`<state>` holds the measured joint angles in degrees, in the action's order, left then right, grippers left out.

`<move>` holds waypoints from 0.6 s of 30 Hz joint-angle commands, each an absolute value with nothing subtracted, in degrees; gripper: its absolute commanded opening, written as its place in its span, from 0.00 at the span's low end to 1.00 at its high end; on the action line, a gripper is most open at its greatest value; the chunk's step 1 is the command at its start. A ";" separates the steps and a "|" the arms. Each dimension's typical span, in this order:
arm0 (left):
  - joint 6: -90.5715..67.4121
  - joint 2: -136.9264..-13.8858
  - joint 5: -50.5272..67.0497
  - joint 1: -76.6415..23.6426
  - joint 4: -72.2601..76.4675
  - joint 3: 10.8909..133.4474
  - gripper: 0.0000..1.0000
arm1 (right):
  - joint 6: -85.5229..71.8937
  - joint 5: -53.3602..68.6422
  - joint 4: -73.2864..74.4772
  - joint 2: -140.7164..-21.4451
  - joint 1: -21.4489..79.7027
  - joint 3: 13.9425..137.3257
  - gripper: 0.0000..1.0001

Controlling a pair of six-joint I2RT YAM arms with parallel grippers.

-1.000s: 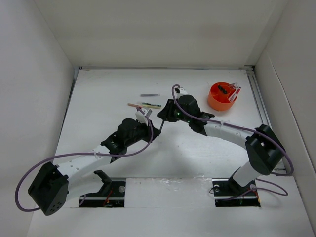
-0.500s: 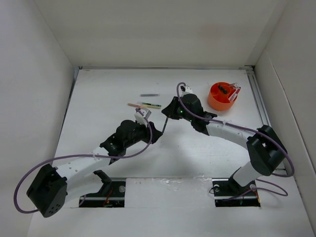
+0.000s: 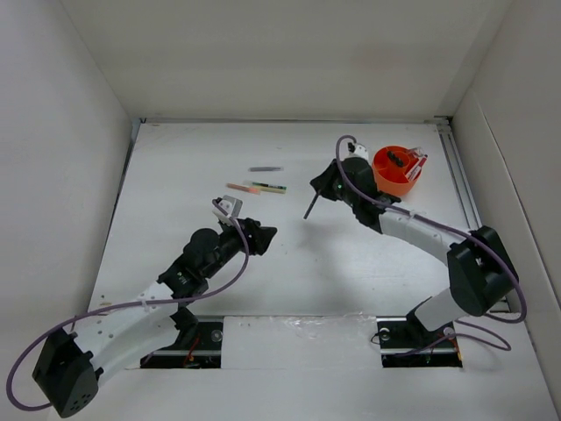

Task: Sort the stationery into containers
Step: Place the pen in the storage box.

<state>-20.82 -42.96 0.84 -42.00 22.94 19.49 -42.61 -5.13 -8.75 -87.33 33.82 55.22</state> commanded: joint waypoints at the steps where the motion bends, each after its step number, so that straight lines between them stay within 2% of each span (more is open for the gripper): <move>1: -22.06 -41.22 -2.37 -42.01 24.87 18.64 0.54 | -45.08 -11.59 -7.21 -83.33 31.03 55.11 0.00; 18: -23.73 -35.60 -5.97 -42.01 20.92 18.63 0.57 | -54.40 -36.19 0.18 -80.33 5.37 61.52 0.00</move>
